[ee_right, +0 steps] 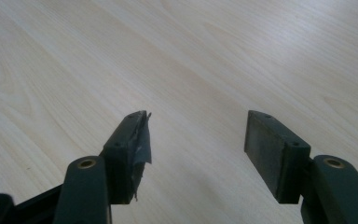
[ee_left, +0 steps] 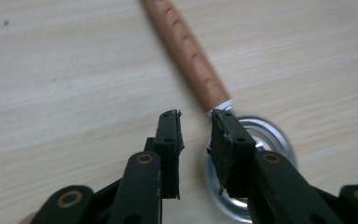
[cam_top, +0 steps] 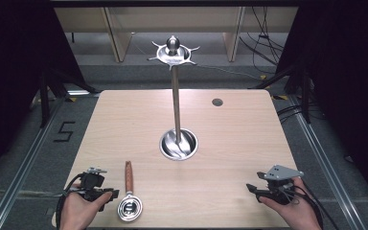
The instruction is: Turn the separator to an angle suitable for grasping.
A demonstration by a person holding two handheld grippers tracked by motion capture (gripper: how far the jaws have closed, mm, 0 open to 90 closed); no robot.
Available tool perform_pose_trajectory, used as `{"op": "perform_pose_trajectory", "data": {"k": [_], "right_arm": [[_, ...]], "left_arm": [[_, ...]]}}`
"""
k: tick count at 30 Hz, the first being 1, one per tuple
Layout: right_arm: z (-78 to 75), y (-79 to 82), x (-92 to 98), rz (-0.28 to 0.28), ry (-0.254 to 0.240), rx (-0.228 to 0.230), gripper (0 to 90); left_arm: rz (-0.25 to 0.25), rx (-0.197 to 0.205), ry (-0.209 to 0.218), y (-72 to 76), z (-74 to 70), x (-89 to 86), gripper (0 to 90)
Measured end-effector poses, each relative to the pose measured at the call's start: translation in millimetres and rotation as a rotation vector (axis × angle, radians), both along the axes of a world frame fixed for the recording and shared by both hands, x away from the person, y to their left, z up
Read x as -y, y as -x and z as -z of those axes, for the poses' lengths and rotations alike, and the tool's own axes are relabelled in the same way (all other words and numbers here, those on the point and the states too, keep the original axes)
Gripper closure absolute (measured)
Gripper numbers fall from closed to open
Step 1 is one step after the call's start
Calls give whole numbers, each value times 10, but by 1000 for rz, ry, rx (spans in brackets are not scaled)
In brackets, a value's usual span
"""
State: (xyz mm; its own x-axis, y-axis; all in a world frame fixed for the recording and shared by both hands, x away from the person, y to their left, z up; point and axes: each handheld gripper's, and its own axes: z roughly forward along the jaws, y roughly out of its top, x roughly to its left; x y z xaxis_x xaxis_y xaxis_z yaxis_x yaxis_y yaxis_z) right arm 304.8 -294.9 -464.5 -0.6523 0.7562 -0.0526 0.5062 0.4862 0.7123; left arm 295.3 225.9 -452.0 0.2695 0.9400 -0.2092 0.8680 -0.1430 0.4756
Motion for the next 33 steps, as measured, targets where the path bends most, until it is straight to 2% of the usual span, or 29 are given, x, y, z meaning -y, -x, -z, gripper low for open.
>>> {"op": "perform_pose_trajectory", "data": {"k": [1, 2, 4, 5, 6, 7, 8, 9, 10, 13, 14, 16, 18, 24, 26, 28, 31, 33], "right_arm": [[7, 12, -13, 11, -16, -11, 405], [5, -4, 3, -9, 0, 4, 405], [5, -4, 4, -14, 0, -1, 405], [1, -2, 11, -21, 8, 17, 405], [0, -1, 12, -21, 7, 18, 404], [-2, 1, 17, -13, 11, 30, 404], [-2, 19, 6, 7, -4, 2, 404], [0, 21, 3, 9, -6, 2, 404], [3, 10, 8, -1, -2, 15, 404], [4, 8, 7, -2, 0, 13, 404], [4, 8, 7, -2, 0, 13, 404], [8, 10, 4, 4, -4, 9, 405], [8, 7, 8, 0, -3, 10, 404], [13, 8, 7, 3, -15, 7, 404], [4, 21, 3, 15, -20, -14, 404], [3, 19, 10, 14, -16, -14, 404], [12, 13, 21, 2, -4, 9, 404], [11, 11, 27, 1, -7, 6, 404]], "left_arm": [[27, 7, 3, -7, -26, 31, 713], [34, 3, 3, -10, -45, 64, 713], [50, -4, -2, -27, -70, 104, 718], [68, -1, -4, -62, -92, 184, 720], [68, -1, -4, -62, -92, 184, 724], [75, 17, -14, -117, -108, 276, 737], [75, 17, -14, -117, -108, 276, 755], [90, 25, -14, -143, -123, 309, 775], [154, 47, -32, -228, -137, 350, 798], [190, 36, -50, -338, -162, 439, 854], [190, 36, -50, -338, -162, 439, 869], [187, 25, -53, -485, -108, 522, 888], [202, -1, -70, -594, -69, 552, 889], [184, -50, -109, -804, 45, 641, 890], [179, -56, -117, -840, 65, 651, 890], [177, -57, -118, -856, 78, 651, 890], [184, -72, -121, -810, 58, 645, 890], [200, -84, -127, -759, 62, 653, 890]]}}
